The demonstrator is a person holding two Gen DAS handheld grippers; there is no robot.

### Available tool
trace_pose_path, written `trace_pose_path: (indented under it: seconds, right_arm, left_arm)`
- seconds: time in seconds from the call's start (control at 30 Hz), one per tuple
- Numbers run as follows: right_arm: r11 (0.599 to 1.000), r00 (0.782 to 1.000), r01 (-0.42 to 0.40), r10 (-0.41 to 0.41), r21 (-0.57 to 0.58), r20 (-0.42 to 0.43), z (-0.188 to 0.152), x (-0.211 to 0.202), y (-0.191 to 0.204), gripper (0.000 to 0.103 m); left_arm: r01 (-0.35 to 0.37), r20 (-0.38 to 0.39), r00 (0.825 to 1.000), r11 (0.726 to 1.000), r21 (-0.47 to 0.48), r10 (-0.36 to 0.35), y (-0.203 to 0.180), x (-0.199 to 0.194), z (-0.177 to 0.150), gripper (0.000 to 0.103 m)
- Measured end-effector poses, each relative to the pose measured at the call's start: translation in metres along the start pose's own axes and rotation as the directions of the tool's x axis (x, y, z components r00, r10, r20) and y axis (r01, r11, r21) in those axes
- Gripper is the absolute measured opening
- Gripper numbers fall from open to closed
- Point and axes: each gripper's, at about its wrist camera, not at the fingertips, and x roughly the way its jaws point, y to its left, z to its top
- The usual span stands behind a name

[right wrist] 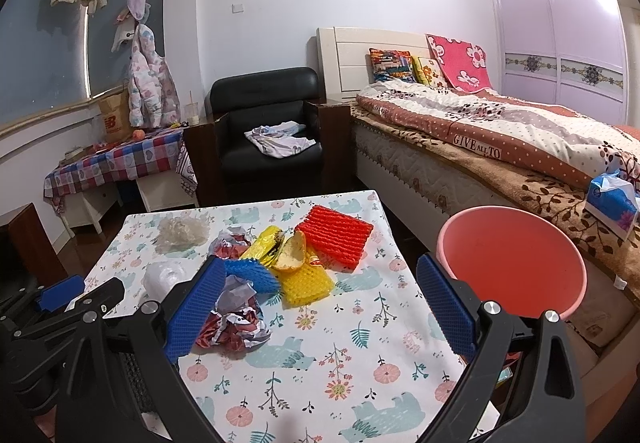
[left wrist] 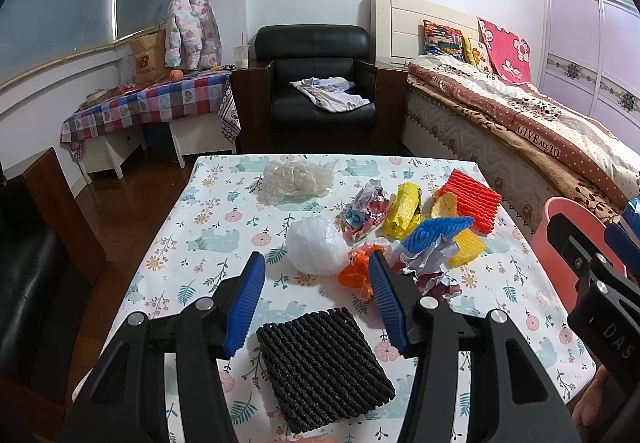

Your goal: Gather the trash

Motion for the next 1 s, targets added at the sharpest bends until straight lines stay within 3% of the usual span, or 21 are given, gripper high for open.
trace_pose_path:
  seconds: [1.0]
  right_arm:
    - [1.000,1.000,0.008,-0.008,0.021,-0.011,0.001,0.000,-0.008,0.097]
  left_arm:
    - [0.007,-0.003,1.000,1.000,0.015,-0.007,-0.012,0.010,-0.011,0.053]
